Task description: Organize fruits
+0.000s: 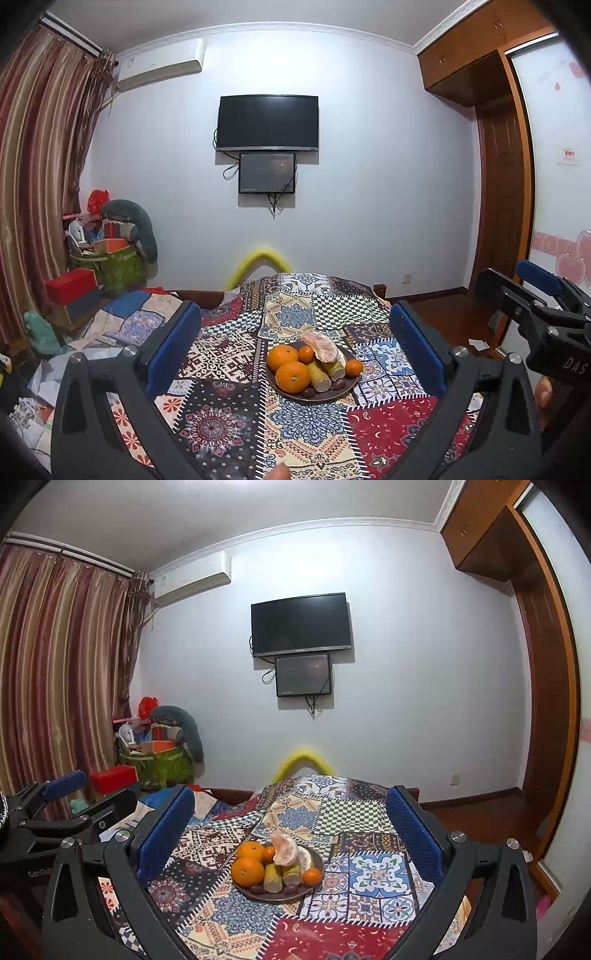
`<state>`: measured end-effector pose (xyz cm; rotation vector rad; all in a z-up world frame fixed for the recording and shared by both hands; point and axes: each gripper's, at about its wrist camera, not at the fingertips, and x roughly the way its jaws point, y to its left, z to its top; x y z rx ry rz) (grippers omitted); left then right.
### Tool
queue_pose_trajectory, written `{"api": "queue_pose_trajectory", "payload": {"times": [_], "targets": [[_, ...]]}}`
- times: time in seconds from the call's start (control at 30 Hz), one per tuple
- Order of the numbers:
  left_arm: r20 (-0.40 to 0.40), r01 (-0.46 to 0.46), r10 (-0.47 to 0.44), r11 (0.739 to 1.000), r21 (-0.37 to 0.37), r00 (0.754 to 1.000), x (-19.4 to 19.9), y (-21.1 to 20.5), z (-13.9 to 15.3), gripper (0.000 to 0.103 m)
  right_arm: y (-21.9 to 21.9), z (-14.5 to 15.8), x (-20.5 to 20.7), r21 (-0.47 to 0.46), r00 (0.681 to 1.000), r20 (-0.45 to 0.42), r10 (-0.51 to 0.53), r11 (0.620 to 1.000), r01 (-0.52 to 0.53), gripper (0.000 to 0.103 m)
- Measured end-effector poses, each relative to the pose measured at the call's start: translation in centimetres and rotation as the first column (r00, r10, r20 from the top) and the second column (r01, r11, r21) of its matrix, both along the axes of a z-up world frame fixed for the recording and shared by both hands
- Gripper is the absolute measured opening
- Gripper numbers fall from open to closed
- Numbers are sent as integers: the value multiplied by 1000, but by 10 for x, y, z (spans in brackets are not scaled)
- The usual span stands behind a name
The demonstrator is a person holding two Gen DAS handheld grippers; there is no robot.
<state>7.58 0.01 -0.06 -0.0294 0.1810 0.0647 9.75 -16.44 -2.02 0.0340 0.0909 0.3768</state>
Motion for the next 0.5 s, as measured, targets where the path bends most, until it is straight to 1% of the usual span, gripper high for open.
{"api": "queue_pose_trajectory", "payload": {"times": [0.5], "targets": [[10, -5, 5, 1000, -1, 1000, -2, -1, 3, 103, 2, 0, 0, 6, 1000, -7, 8, 1000, -8, 103]]}}
